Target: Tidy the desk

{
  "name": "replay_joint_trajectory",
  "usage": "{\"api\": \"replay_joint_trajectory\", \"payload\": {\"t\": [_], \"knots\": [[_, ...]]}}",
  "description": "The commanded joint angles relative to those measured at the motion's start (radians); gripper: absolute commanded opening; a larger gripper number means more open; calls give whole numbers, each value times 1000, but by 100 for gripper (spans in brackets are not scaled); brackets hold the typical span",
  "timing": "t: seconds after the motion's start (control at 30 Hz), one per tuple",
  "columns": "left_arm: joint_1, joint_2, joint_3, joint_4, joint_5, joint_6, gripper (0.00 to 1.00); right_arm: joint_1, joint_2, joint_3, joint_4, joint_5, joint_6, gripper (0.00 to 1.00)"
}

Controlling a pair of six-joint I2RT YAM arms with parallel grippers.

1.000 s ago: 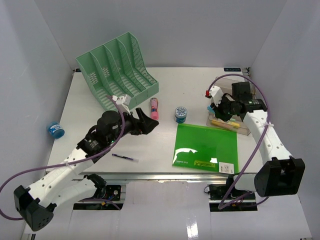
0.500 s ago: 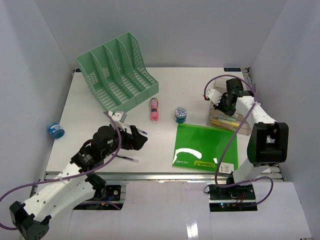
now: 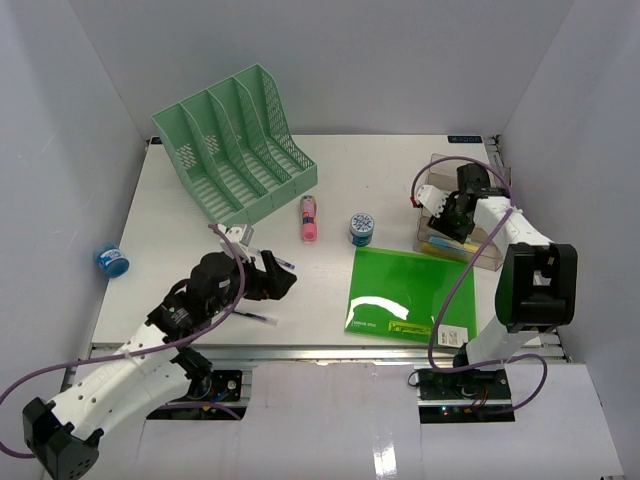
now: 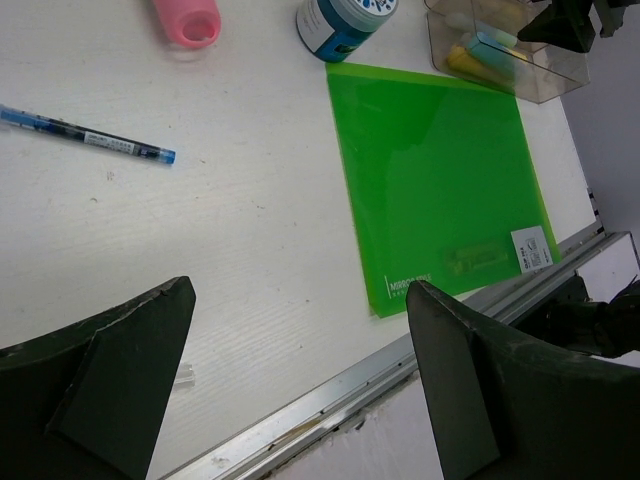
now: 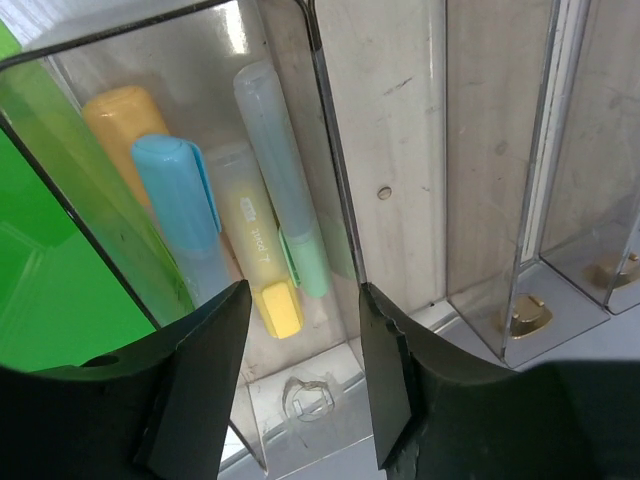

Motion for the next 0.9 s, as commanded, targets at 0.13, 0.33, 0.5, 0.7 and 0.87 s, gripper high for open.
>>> {"api": "replay_joint_trajectory", "payload": {"t": [0.13,0.33,0.5,0.7,0.87], "knots": [[7,165,42,135,8,-223,97,-21,-172,9,-64,-183,31,56],[49,367,144,78,-37,-427,80,-21,-361,17,-193,-592,160,61],[135,612,294,-135,-37,-593,72,-21,-460,-109,-194,-914,296,64],[170,826,481,-369,-73,-651,65,-22,-491,-192,-159,-1086,339,64],[179,915,562,-414,-93,-659,58,-21,-492,-254,-133,-1128,343,64]]}}
